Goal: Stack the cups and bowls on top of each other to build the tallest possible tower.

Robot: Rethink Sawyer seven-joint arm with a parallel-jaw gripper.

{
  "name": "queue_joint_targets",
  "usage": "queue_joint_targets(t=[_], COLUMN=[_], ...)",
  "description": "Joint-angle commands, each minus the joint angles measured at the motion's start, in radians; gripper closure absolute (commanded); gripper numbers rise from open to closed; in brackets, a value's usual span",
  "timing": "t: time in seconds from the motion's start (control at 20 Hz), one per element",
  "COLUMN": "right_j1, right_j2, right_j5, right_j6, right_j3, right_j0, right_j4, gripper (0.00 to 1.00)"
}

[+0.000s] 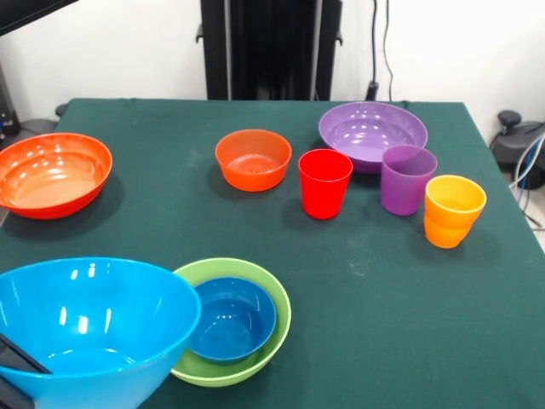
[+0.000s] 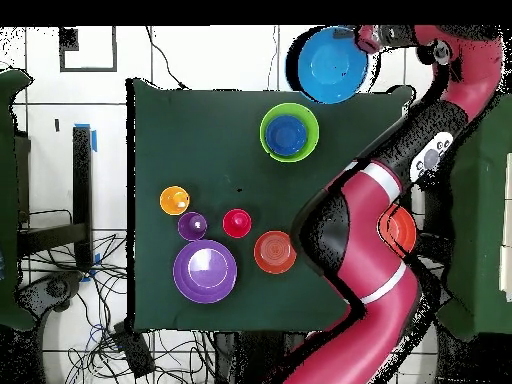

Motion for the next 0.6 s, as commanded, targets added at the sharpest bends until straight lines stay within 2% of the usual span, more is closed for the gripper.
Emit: queue_joint_targets(t=[0.05, 0.25, 0.4, 0.6], right_j1=[-0.007, -0.004, -0.007, -0.015], right_j2=[0.003, 0.003, 0.003, 0.003], right_j5=[-0.060, -0.077, -0.083, -0.072], right_j6=[0.184, 0.142, 0.204, 0.225], right_j3=[-0.145, -0.138, -0.141, -0.147], right_j0=[0.059, 0.064, 0.069, 0.071], right_j4=[-0.095, -0.120, -0.114, -0.097], gripper=[1.00, 1.00, 1.00, 1.00])
